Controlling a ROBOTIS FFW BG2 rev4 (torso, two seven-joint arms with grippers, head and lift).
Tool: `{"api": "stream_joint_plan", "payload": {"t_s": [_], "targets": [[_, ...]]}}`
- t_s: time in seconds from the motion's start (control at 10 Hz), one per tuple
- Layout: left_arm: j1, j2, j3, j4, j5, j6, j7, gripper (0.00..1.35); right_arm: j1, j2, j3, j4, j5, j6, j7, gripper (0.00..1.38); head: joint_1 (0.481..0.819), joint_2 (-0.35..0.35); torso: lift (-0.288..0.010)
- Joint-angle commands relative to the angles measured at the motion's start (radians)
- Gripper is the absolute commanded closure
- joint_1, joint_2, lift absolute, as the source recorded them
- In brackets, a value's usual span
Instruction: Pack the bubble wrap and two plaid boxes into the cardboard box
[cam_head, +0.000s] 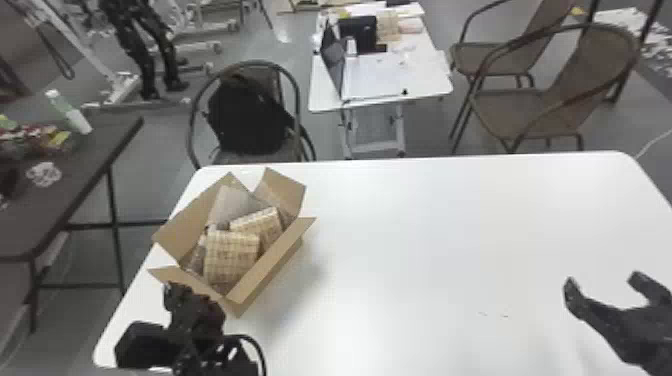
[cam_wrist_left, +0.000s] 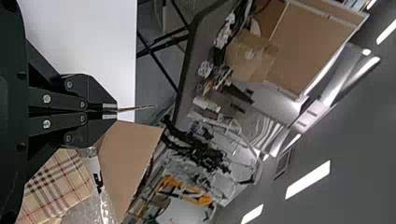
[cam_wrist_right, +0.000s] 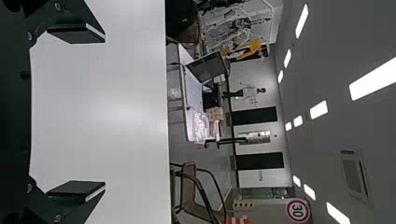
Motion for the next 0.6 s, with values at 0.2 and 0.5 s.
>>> {"api": "stream_joint_plan", "payload": {"t_s": [0.2,0.5], "targets": [[-0.045,-0.003,-0.055,0.095,-0.003,-0.199,0.125,1.22,-0.015,0.0,0.011,0.012,0.011,0.024,0.014,0.18,0.695,0.277,-0.037],[-0.049,-0.003,-0.062,0.106,-0.056,-0.236,0.242,1.15,-0.026,0.0,0.021,0.018,0.023,0.039,0.031,0.18,0.695,0.288,-0.037]]}}
